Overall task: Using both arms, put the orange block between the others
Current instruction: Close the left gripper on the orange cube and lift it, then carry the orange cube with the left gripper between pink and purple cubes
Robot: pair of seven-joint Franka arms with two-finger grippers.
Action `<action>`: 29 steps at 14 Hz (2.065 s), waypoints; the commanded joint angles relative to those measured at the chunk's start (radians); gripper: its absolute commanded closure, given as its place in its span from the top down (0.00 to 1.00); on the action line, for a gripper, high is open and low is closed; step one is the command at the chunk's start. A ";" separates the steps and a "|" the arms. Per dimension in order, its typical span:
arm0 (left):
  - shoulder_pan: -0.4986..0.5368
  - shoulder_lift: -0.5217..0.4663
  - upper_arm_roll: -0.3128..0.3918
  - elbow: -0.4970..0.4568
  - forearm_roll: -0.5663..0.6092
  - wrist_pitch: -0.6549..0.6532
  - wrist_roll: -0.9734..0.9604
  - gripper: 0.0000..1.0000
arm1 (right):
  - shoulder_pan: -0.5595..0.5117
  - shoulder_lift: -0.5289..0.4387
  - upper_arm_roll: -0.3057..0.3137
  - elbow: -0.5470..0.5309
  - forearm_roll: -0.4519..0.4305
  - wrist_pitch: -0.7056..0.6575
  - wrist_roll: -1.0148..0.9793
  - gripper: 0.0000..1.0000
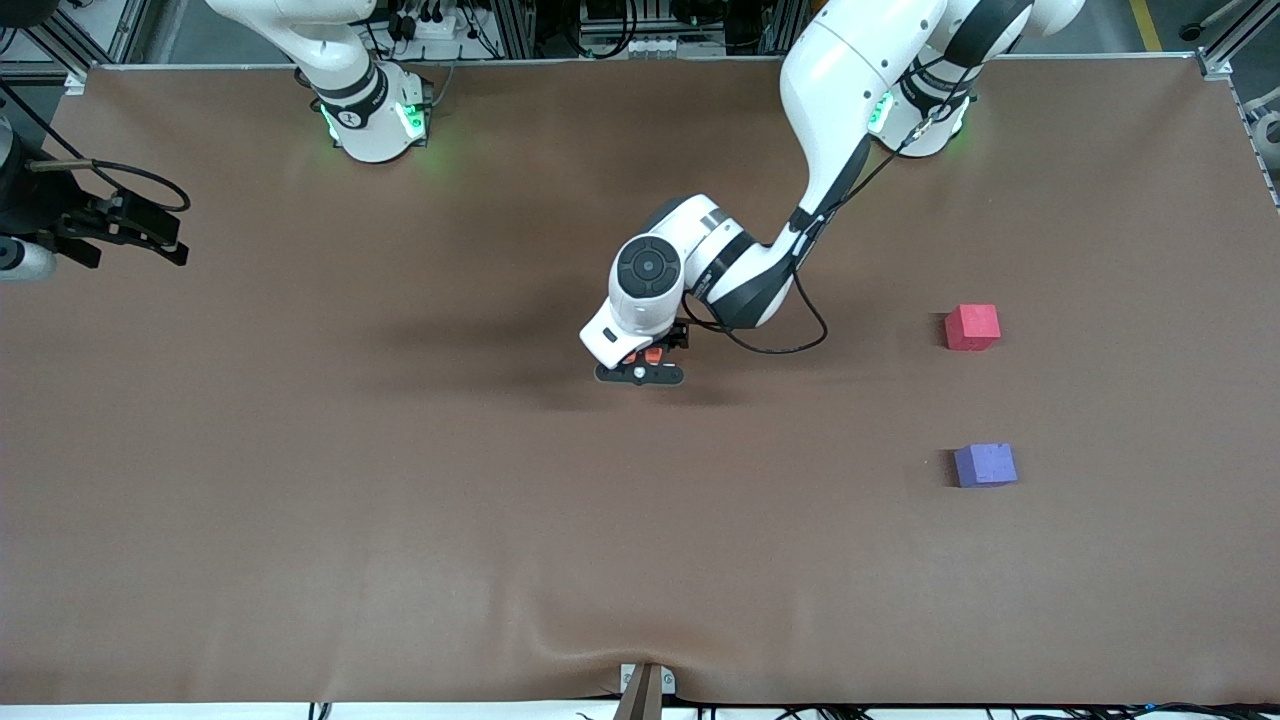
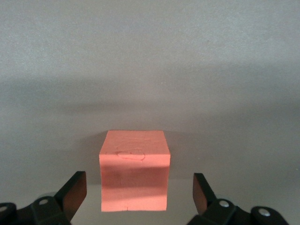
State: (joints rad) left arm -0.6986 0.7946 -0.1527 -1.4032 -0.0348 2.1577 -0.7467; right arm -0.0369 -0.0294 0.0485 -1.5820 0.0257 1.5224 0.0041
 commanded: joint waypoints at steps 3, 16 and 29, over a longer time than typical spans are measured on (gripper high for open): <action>-0.016 0.017 0.012 0.003 0.019 0.011 -0.054 1.00 | -0.017 0.000 0.011 0.011 -0.015 -0.005 -0.012 1.00; -0.029 0.044 0.015 0.004 0.041 0.011 -0.094 0.65 | -0.017 0.000 0.011 0.013 -0.015 -0.005 -0.012 1.00; 0.262 -0.159 0.027 0.006 0.046 -0.163 0.082 0.14 | -0.017 0.000 0.011 0.013 -0.015 -0.002 -0.012 1.00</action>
State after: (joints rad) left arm -0.5078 0.6981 -0.1127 -1.3740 -0.0110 2.0656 -0.7357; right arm -0.0370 -0.0294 0.0479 -1.5815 0.0256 1.5230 0.0041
